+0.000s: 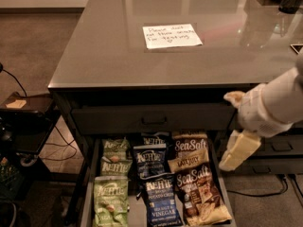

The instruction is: Pick blue chip bag from middle drawer and place on counter

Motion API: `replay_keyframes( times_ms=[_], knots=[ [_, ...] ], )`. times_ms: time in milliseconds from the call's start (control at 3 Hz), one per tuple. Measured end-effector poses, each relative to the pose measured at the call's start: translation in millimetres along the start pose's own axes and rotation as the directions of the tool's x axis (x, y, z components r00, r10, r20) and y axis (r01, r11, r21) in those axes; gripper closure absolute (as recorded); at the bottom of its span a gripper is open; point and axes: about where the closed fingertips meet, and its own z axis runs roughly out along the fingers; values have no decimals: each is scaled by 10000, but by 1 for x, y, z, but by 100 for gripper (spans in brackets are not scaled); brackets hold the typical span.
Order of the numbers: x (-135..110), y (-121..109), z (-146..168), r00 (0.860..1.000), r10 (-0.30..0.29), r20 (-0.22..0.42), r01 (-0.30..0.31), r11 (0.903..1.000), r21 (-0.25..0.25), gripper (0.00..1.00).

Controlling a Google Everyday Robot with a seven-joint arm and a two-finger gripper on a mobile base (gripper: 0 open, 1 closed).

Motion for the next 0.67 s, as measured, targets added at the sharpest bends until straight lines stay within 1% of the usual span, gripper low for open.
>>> replay_keyframes(
  times_ms=[333,667],
  knots=[
    [8,10,62,9985,-80,540,97,9995,-314,0],
    [18,28,120,9943,277,1029,-175,9950,-983,0]
  ],
)
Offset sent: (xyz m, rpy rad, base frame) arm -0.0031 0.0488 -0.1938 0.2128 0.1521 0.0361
